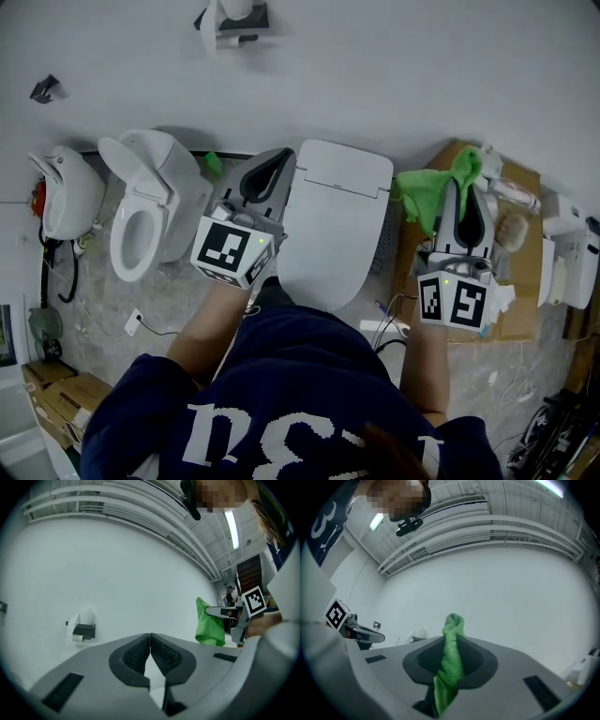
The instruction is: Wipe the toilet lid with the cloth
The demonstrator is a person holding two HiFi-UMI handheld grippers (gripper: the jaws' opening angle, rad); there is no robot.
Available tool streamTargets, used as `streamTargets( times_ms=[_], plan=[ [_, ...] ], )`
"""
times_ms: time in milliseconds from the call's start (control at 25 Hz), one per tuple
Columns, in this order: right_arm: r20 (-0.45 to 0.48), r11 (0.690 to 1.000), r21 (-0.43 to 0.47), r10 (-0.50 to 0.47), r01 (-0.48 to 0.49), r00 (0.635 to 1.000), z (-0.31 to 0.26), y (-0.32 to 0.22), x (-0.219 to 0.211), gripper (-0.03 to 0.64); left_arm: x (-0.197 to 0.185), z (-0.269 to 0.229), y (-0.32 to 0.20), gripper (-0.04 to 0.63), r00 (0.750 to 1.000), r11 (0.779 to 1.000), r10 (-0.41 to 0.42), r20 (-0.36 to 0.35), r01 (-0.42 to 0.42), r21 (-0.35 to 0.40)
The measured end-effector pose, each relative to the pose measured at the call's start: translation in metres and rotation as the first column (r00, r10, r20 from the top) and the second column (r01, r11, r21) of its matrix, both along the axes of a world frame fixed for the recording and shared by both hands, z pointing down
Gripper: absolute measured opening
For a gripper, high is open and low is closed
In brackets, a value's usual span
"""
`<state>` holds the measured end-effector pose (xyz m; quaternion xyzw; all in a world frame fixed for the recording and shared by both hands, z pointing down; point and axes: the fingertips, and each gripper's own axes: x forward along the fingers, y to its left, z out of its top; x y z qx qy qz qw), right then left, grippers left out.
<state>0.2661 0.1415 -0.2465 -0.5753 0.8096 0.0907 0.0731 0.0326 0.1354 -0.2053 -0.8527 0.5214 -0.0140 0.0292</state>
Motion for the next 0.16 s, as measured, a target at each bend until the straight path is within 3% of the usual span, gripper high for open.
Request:
streamTargets(
  times_ms=[160],
  plan=[
    [0.003,1.000,-0.007,0.009,-0.009,1.000,0.018,-0.013,0.001,0.080,0.001,0.012,-0.012,0.021,1.000,1.000,-0.006,-0.016,0.006,0.013]
  ],
)
